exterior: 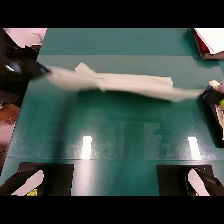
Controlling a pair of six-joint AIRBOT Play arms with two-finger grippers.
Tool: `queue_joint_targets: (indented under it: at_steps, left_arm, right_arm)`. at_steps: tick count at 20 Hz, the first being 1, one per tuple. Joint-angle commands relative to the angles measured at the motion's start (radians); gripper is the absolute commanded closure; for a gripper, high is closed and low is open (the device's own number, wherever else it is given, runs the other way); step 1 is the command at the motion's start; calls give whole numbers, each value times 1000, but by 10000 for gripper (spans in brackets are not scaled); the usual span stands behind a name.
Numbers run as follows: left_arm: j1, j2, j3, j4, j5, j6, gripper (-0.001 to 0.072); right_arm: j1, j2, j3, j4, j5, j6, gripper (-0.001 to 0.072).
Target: Fold the shirts.
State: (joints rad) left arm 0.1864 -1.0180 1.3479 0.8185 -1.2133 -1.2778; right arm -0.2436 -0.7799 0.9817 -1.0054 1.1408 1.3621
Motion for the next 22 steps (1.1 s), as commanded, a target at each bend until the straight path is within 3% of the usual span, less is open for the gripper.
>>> queue_joint_targets:
  at_steps: [1,6,12,14,16,19,22]
  left_arm:
    - [1,85,397,3,4,-9,680]
    - [1,137,837,-12,98,-9,680]
    - [1,216,866,-107,158,-35,680]
    - [1,217,866,-116,151,-35,681]
    - [1,213,817,-98,126,-71,681]
    - [1,195,614,-25,64,-131,681]
    - [1,86,439,-10,-56,-138,681]
  right_arm:
    - [56,97,335,15,-119,2,697]
    - [61,190,636,-48,-182,1,697]
    - [60,237,792,-185,-103,18,698]
    - [36,210,845,-256,9,80,699]
    - [-16,130,909,-277,212,133,699]
    - [-99,-52,942,-158,466,155,699]
    - [-89,-235,853,-119,576,191,699]
